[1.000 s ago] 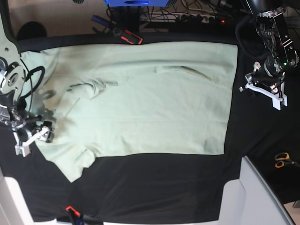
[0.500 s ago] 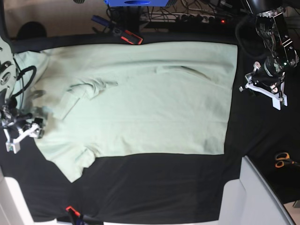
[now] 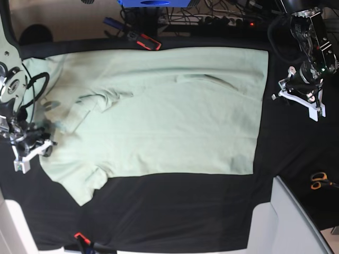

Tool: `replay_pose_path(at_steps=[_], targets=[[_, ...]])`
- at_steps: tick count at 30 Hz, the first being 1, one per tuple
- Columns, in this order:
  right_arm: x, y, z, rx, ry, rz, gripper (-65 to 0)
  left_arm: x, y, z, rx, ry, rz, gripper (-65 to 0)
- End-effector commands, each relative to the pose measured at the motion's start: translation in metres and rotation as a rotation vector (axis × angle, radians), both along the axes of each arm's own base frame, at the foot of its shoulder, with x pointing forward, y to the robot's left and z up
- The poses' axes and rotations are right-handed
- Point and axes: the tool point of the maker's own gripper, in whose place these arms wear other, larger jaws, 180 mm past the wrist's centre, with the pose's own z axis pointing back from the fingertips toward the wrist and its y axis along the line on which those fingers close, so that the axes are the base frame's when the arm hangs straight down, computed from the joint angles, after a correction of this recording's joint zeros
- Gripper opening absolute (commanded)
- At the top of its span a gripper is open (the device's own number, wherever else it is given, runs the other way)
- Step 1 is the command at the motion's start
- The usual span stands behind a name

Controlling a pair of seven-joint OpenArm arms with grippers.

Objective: Fold the T-shirt properly
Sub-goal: 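Lower both grippers onto the hem corners of the mint shirt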

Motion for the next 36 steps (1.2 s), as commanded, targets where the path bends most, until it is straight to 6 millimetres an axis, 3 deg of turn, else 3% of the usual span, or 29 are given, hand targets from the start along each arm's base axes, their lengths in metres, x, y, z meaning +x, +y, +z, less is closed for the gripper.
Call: replay_pose_path(at_steps=[1,5,6,9,11,18,23,27,32,36], targets=[[0.008,-0.003,0.008,-0.001,-0.012,0.008,-52.5,0.011,0.006,0.012,0.018,-0.043,-0.003,-41.3],[0.004,-0.004,0.005,-0.005,-0.007,0.007,-64.9,0.031,0.004,0.021,0.009,-0.080,-0.006,-38.1],[0.003,-0.004,0.005,-0.004,-0.006,0.006,-65.0,0.035,0.004,0.020,0.004,-0.084,-0.002,-34.1],[0.002,-0.004,0.004,-0.004,-0.004,0.006,-65.0,0.056,0.006,0.021,-0.026,-0.107,0.019,-13.1],[0.002,-0.004,0.004,-0.004,-0.004,0.006,-65.0,0.070,0.007,0.020,-0.050,-0.117,0.034,-6.2],[0.003,-0.003,0.004,-0.003,-0.004,0.006,-65.0,0.134,-0.002,-0.002,-0.224,-0.083,0.103,-5.5],[0.002,-0.003,0.004,-0.001,-0.001,0.008,-65.0,0.176,-0.036,-0.020,-0.159,0.042,-0.035,-5.5],[-0.003,-0.008,0.001,-0.008,0.008,0.004,-65.0,0.184,-0.043,-0.033,-0.191,0.050,-0.005,-5.5],[-0.002,-0.018,0.006,-0.050,-0.017,0.005,-65.0,0.179,-0.026,-0.043,-0.195,0.030,0.065,-5.5],[-0.001,-0.021,0.009,-0.059,-0.026,0.006,-65.0,0.184,-0.022,-0.038,-0.186,0.009,0.070,-5.5]])
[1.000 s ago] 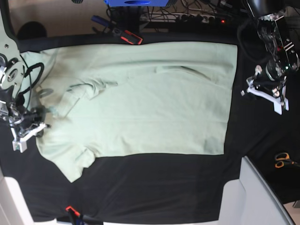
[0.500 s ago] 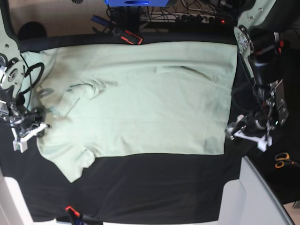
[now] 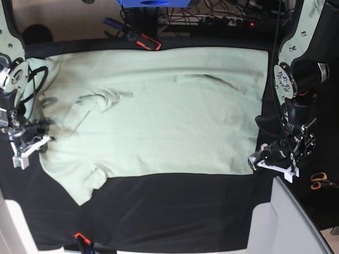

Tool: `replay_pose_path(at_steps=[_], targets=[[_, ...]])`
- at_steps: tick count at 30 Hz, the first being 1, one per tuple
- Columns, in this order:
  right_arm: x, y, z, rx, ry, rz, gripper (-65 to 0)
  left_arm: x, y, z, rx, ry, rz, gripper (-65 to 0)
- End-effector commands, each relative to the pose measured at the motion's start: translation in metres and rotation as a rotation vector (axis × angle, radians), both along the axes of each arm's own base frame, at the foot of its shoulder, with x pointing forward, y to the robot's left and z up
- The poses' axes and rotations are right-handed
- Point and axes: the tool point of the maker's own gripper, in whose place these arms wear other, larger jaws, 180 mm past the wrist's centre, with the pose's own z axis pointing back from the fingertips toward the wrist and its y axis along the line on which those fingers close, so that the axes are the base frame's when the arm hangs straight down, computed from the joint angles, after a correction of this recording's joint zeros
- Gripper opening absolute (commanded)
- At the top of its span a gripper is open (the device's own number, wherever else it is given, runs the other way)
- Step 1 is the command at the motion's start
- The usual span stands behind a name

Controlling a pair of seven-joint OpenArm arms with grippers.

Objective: Fold the T-shirt properly
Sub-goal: 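Lower both grippers onto the hem corners of the mint shirt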

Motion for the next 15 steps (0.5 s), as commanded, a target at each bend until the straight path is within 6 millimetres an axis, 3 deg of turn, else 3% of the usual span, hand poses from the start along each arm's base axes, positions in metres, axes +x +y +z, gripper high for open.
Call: replay_pose_path(at_steps=[1,5,11,15], targets=[[0.009,-0.013,0.011,-0.025,-0.016,-0.007,-65.0,0.008,0.005,0.009,0.007,-0.007,0.005,-5.5],[0.009,-0.011,0.010,-0.023,-0.015,-0.006,-65.0,0.010,-0.005,0.008,0.011,-0.001,-0.022,-5.5],[0.009,-0.011,0.010,-0.023,-0.015,-0.006,-65.0,0.012,-0.050,-0.005,0.023,0.030,-0.146,-5.7],[0.009,-0.011,0.010,-0.023,-0.015,-0.006,-65.0,0.011,-0.060,-0.008,0.012,0.033,-0.159,-7.4]])
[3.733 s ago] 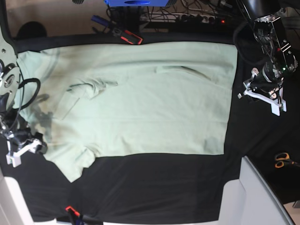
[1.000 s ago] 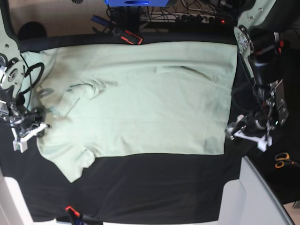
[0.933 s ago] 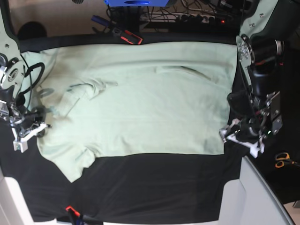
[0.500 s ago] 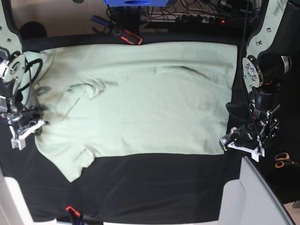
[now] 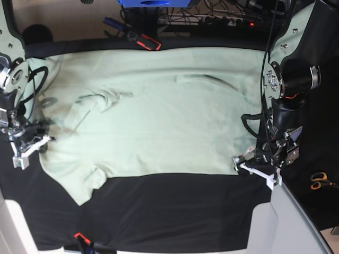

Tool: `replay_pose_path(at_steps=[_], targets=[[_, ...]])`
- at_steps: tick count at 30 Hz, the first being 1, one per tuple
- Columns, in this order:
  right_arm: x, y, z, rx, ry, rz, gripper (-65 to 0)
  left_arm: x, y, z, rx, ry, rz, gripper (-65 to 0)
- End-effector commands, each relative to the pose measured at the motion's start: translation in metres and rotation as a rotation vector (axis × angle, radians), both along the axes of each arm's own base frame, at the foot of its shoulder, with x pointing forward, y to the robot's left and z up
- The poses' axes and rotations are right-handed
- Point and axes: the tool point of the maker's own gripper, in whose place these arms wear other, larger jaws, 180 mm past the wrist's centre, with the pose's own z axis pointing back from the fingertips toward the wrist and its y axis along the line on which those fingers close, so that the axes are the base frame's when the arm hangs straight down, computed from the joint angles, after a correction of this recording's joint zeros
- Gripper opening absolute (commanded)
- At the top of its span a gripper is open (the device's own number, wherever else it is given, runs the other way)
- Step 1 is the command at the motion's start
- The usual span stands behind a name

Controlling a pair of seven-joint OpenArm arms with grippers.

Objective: Fold the T-shirt properly
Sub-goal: 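Lower both grippers onto the hem corners of the mint shirt, then grasp the hem corners with both grippers and lift them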

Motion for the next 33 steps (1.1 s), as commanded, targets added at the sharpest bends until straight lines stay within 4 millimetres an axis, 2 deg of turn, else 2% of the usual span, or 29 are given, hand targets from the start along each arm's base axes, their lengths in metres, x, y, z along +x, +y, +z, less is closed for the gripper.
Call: replay_pose_path(at_steps=[1,10,12,13,20,24,26,29,33], targets=[[0.009,-0.012,0.011,-0.023,-0.015,-0.007,-65.0,-0.002,-0.014,-0.002,-0.052,0.021,-0.014,-9.7],[0.009,-0.010,0.010,-0.021,-0.015,-0.005,-65.0,-0.011,-0.024,-0.012,-0.065,0.038,-0.024,-53.7],[0.009,-0.009,0.010,-0.019,-0.016,-0.006,-65.0,-0.017,-0.021,-0.016,-0.061,0.049,-0.022,-62.8],[0.010,-0.005,0.009,-0.014,-0.017,-0.002,-65.0,-0.018,-0.020,-0.017,-0.060,0.051,-0.021,-65.0],[0.012,-0.003,0.010,-0.007,-0.025,-0.006,-65.0,-0.015,-0.017,-0.011,-0.046,0.029,-0.025,-65.0],[0.014,-0.003,0.012,0.008,-0.041,-0.024,-65.0,-0.026,-0.013,-0.009,-0.019,0.020,-0.047,-65.0],[0.017,-0.008,0.017,0.038,-0.065,-0.065,-65.0,-0.027,-0.012,0.001,-0.004,0.010,-0.067,-65.0],[0.015,-0.001,0.018,0.090,-0.079,-0.054,-65.0,-0.033,-0.010,0.014,0.027,-0.015,-0.094,-65.0],[0.015,-0.004,0.024,0.072,-0.111,-0.036,-65.0,-0.043,-0.010,0.027,0.058,-0.032,-0.125,-65.0]])
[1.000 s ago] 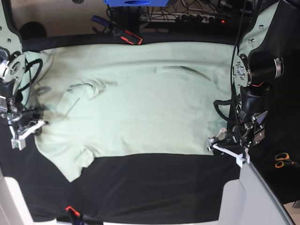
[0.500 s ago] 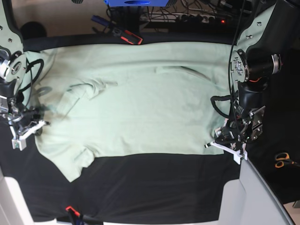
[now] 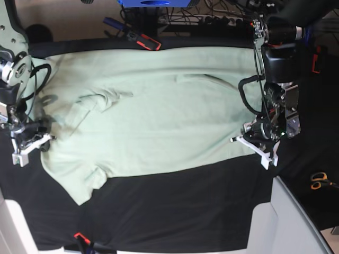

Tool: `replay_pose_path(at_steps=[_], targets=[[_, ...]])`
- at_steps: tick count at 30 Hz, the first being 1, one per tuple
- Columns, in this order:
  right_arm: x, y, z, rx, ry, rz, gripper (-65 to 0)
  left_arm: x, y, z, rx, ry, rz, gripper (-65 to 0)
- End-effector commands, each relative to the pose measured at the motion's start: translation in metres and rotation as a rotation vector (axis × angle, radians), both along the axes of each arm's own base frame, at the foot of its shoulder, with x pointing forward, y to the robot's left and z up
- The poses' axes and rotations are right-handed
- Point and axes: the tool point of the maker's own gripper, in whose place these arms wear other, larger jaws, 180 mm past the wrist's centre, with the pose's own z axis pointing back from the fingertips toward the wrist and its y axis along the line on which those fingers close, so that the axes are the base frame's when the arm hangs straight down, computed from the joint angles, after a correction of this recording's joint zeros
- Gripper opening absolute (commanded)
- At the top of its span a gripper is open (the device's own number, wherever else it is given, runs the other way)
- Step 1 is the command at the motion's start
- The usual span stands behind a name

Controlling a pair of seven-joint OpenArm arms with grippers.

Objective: Fold the T-shirt properly
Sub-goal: 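Grasp the hem corners with both grippers and lift them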

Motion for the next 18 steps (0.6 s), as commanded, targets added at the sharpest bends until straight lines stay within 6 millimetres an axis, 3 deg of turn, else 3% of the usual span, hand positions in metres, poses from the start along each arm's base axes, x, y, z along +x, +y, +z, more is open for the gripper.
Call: replay_pose_path(at_steps=[1,11,18], targets=[[0.018,-0.014,0.023,-0.022,-0.081,-0.016,-65.0,0.018,0.006,0.022,0.017,-0.066,0.002,-65.0],[0.012,-0.022,0.039,-0.048,-0.165,-0.031,-65.0,0.012,0.008,0.042,0.053,-0.110,-0.025,-65.0],[0.006,-0.029,0.046,-0.070,-0.125,-0.014,-65.0,0.003,0.004,0.056,0.074,-0.124,-0.052,-65.0]])
